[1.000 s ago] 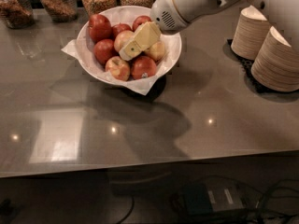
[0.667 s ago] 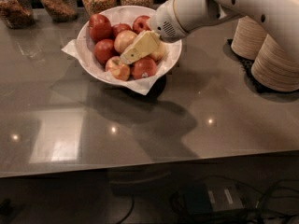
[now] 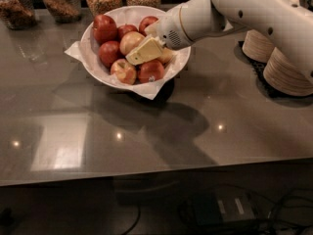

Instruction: Pick apple from white bowl

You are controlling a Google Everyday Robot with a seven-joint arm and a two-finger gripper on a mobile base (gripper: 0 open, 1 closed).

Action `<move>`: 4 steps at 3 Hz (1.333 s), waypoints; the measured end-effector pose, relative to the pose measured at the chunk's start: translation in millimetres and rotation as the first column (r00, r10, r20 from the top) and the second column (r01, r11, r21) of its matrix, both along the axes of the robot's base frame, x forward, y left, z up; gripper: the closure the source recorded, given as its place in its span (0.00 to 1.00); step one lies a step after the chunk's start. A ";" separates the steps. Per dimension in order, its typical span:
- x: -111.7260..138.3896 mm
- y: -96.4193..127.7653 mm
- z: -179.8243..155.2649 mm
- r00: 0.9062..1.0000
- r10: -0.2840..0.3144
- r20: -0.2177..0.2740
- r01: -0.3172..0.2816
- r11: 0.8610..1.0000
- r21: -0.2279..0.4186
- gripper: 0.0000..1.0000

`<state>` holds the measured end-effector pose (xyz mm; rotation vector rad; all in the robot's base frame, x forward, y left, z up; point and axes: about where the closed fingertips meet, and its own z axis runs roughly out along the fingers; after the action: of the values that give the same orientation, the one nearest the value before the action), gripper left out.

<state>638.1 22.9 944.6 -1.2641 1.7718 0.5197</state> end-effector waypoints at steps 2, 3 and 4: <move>17.5 12.8 -11.2 0.999 0.020 0.040 -0.020 1.000 0.009 0.36; 18.4 13.7 -12.8 0.999 0.021 0.040 -0.022 1.000 0.007 0.49; 19.5 14.9 -14.2 0.999 0.023 0.042 -0.023 1.000 0.005 0.69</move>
Offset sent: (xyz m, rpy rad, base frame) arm 0.0227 0.0089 -0.0102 0.0135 -0.0545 0.0115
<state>657.6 37.8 930.3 -1.2840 1.7217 0.5070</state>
